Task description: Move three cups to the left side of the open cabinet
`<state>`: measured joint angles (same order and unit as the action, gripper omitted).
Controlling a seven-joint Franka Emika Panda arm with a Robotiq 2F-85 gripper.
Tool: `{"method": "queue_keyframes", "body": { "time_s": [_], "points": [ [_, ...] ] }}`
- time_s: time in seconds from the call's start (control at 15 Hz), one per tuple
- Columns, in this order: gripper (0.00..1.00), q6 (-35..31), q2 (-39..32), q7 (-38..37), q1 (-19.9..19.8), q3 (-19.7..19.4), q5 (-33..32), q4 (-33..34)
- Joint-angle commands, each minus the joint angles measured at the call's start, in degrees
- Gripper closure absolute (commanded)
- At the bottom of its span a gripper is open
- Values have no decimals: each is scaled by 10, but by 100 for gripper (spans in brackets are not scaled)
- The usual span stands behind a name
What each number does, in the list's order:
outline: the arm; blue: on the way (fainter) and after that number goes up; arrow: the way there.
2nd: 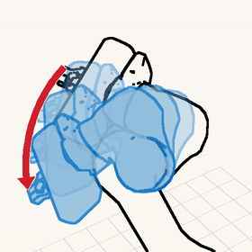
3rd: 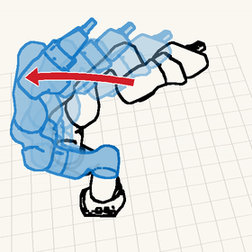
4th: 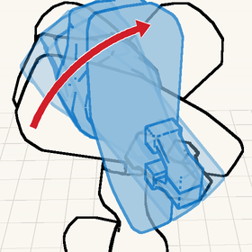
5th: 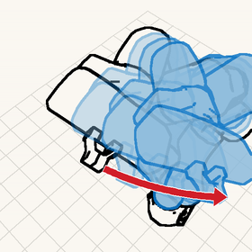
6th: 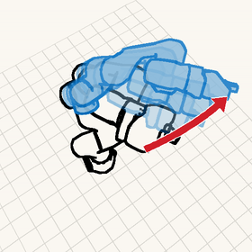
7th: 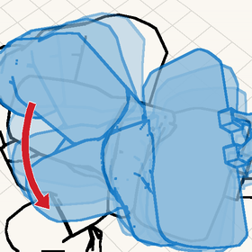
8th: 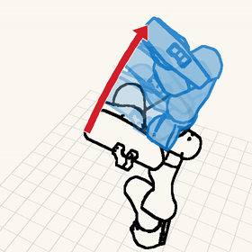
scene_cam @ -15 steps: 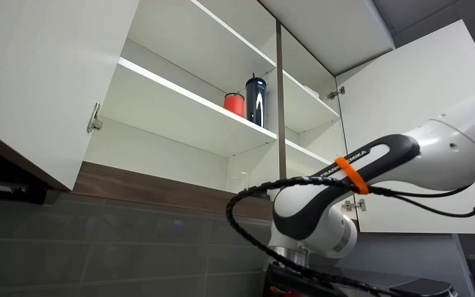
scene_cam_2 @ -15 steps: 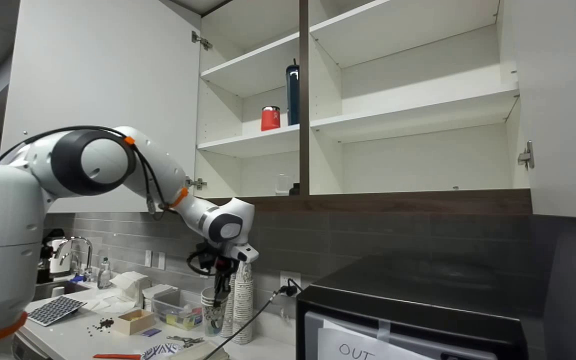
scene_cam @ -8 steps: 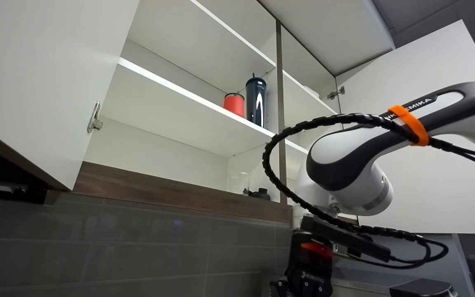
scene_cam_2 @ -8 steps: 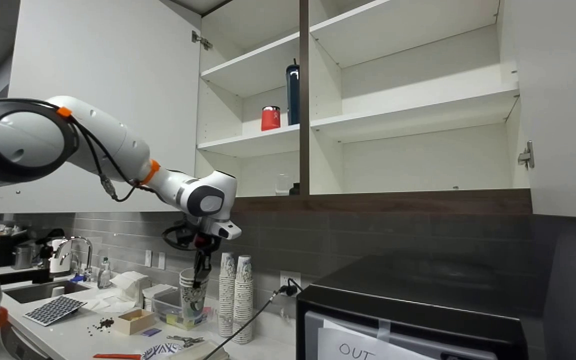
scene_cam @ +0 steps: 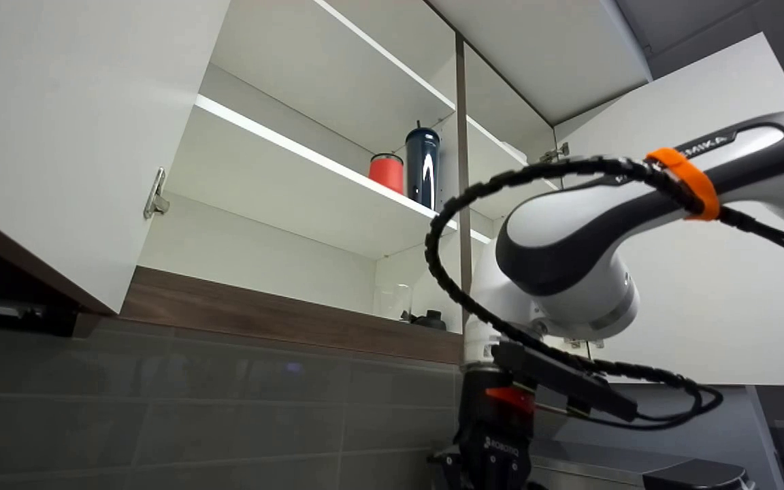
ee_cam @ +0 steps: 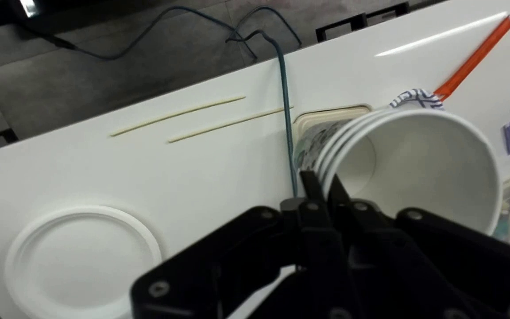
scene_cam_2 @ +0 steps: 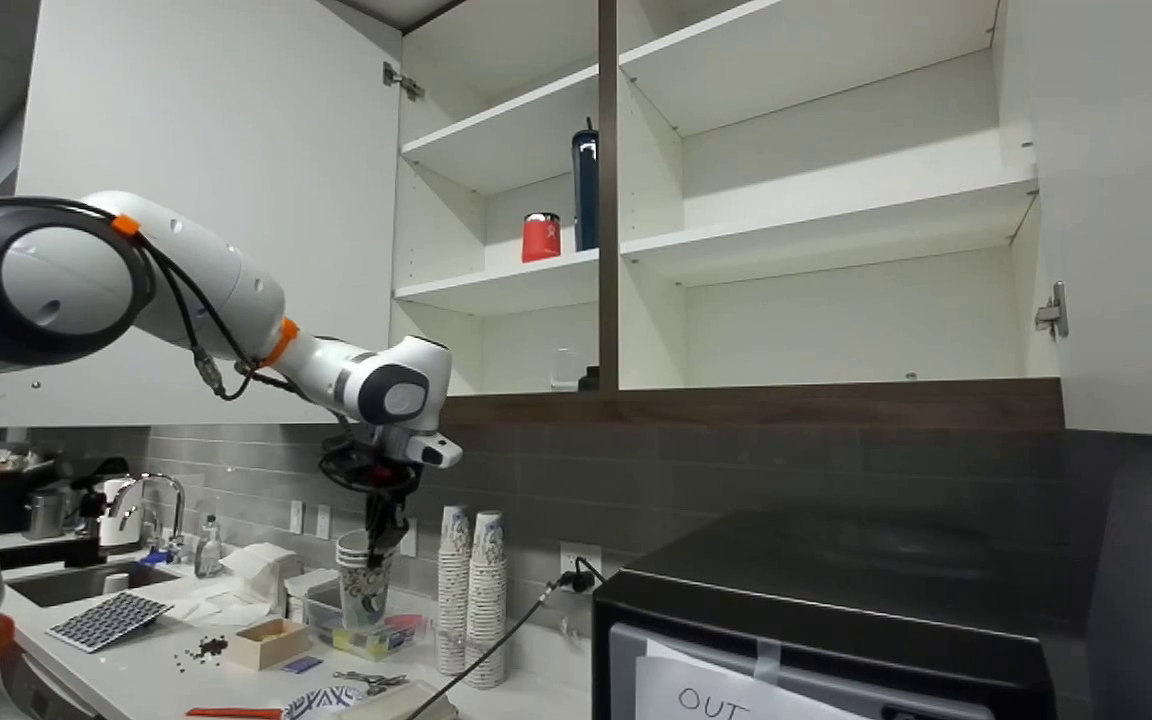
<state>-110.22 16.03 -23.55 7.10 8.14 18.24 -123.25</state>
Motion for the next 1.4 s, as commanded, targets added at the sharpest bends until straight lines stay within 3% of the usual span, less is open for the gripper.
{"method": "queue_keyframes", "body": {
  "time_s": [0.0, 0.33, 0.8, 0.87, 1.2, 1.33],
  "points": [
    [99, 84, -4, 23, 19, 32, -38, 99],
    [99, 180, -36, 46, 30, 70, -113, 266],
    [99, 160, -123, 74, 37, 95, -205, 444],
    [94, 160, -82, 71, 37, 83, -183, 384],
    [99, 158, -116, 77, 34, 94, -191, 441],
    [99, 172, -129, 77, 50, 89, -164, 497]
  ]
}}
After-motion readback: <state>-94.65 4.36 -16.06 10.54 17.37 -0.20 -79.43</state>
